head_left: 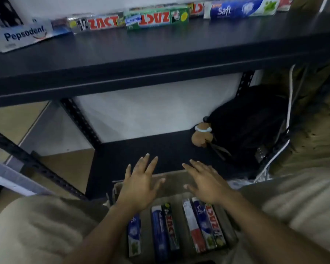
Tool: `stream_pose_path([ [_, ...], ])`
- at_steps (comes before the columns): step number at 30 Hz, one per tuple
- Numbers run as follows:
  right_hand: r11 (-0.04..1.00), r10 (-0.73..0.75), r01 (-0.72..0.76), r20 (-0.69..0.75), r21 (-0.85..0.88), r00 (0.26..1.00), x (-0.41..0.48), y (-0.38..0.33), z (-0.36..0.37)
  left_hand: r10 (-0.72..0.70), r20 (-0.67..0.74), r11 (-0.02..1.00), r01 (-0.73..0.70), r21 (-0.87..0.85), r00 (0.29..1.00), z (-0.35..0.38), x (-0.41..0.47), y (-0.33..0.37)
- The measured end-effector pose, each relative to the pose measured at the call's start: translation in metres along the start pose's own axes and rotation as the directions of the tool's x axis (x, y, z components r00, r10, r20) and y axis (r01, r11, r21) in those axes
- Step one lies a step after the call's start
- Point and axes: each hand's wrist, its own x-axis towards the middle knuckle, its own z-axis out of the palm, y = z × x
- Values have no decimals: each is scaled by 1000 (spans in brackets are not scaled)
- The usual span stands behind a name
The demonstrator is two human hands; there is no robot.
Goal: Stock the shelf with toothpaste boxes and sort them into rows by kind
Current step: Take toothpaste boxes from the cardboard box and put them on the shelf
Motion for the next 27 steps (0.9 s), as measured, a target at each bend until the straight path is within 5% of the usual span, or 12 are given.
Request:
stream_pose_path([
  [5, 998, 50, -57, 206, 31, 977, 16, 17, 81, -172, 332, 948, 248, -201, 927, 81, -10, -46],
  [10, 986, 115, -150, 344, 78, 932, 25, 25, 142, -337, 475, 827, 497, -262, 812, 152, -37, -80],
  [18, 957, 153, -219, 311, 190, 938, 58, 28, 187, -473, 477, 667, 655, -356, 741, 190, -20, -110],
  [27, 898, 204, -313, 337, 309, 919, 61, 43, 210, -516, 441, 672, 667, -323, 734, 227, 9, -139],
])
